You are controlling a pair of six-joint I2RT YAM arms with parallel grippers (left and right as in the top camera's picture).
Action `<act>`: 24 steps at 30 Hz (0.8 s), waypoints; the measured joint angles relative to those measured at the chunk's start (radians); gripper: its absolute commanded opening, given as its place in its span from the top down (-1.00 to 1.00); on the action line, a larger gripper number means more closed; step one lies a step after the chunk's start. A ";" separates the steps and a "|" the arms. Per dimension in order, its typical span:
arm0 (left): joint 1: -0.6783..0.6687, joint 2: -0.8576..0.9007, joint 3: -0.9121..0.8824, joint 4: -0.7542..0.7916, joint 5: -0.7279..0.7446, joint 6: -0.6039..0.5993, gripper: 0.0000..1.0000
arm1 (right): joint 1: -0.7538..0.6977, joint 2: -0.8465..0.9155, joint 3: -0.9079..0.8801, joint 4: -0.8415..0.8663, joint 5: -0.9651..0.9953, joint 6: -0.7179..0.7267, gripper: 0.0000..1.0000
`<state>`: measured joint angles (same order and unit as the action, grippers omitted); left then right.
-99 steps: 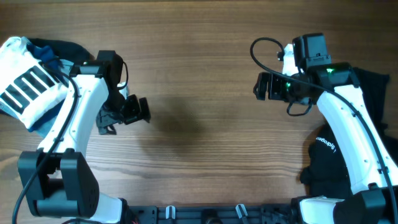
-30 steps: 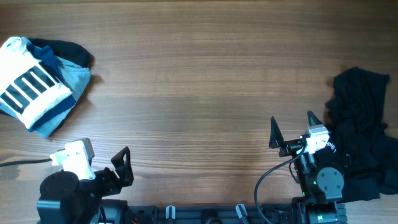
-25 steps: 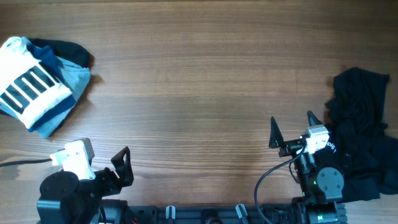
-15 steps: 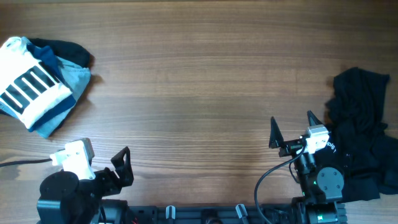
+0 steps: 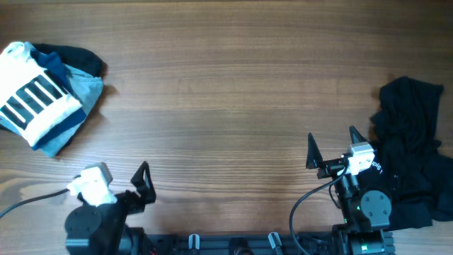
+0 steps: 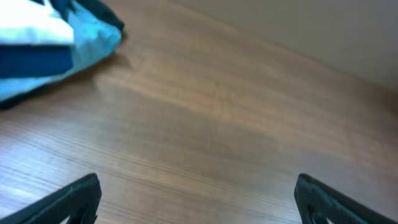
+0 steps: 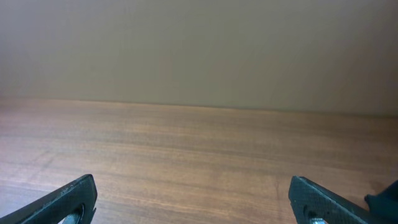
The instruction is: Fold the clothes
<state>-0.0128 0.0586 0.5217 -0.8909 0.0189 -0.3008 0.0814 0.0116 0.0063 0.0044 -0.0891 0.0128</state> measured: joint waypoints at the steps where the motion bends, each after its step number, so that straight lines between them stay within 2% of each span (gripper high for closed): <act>1: 0.000 -0.019 -0.038 0.029 0.000 0.000 -1.00 | 0.000 0.000 0.000 0.000 0.000 0.000 -0.99; 4: 0.000 -0.042 -0.177 0.195 0.001 0.000 -1.00 | 0.000 0.000 0.000 0.000 0.000 0.000 -1.00; 7: 0.000 -0.044 -0.320 0.427 0.000 0.003 -1.00 | 0.000 0.000 0.000 0.000 -0.001 0.000 -0.99; 8: 0.000 -0.045 -0.376 0.575 0.000 0.023 -1.00 | 0.000 0.000 0.000 0.000 -0.001 0.000 -1.00; 9: 0.000 -0.046 -0.404 0.654 0.000 0.040 -1.00 | 0.000 0.000 0.000 -0.001 0.000 0.000 -1.00; 13: 0.000 -0.046 -0.491 0.853 0.008 0.163 -1.00 | 0.000 0.000 0.000 0.000 0.000 0.000 -0.99; 17: 0.000 -0.046 -0.510 0.820 0.024 0.295 -1.00 | 0.000 0.000 0.000 -0.001 -0.001 0.000 -0.99; 24: 0.000 -0.046 -0.510 0.820 0.031 0.338 -1.00 | 0.000 0.000 0.000 0.000 -0.001 0.000 -0.99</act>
<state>-0.0128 0.0128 0.0120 -0.0708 0.0498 0.0372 0.0814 0.0116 0.0063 0.0040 -0.0898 0.0132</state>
